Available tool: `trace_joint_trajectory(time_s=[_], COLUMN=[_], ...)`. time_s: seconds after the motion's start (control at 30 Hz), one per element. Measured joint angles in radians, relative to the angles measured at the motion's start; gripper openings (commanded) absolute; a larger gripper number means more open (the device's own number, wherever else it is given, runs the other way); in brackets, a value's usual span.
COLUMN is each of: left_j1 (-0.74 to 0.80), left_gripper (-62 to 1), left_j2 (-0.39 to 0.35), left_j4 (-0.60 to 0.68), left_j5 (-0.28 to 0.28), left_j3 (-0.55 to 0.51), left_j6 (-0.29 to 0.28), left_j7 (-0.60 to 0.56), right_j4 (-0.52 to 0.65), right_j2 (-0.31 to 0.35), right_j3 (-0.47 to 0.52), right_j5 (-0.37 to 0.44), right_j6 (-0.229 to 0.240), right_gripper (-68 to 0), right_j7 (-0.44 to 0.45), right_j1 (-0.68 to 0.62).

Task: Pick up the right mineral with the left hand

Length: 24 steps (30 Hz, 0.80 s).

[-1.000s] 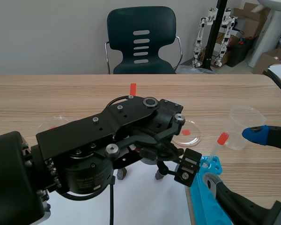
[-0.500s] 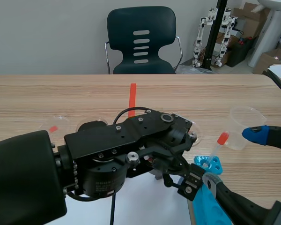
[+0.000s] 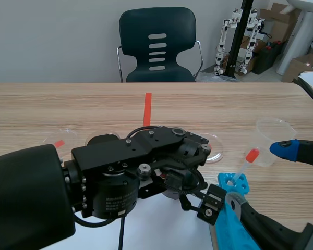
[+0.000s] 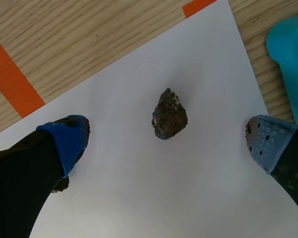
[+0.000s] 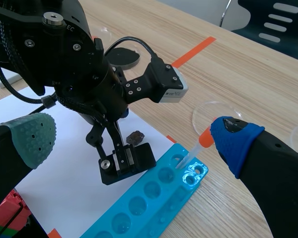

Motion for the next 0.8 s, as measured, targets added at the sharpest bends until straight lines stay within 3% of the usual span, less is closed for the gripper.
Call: trace_joint_trajectory(time_s=[0.13,0.27,0.57,0.67,0.8], left_j1=[0.000,0.000,0.000,0.000,0.000], left_gripper=[1.4,-9.2,-22.5,-23.2,-30.5], left_j2=[0.000,0.003,0.006,0.006,0.006], left_j4=[0.000,0.000,0.000,0.000,0.000], left_j5=[-0.004,-0.004,-0.004,-0.004,-0.004], left_j3=[0.000,0.000,0.000,0.000,0.000], left_j6=[0.000,0.000,0.000,0.000,0.000], left_j7=[-0.009,-0.010,-0.018,-0.018,-0.018], right_j4=[0.000,0.000,0.000,0.000,0.000], right_j2=[0.000,0.000,0.000,0.000,0.000], right_j3=[0.000,0.000,0.000,0.000,0.000], right_j5=[0.000,0.000,0.000,0.000,0.000], right_j6=[0.000,0.000,0.000,0.000,0.000], right_gripper=[0.4,0.4,0.4,0.4,0.4], right_j7=[0.000,0.000,0.000,0.000,0.000], right_j1=[0.000,0.000,0.000,0.000,0.000])
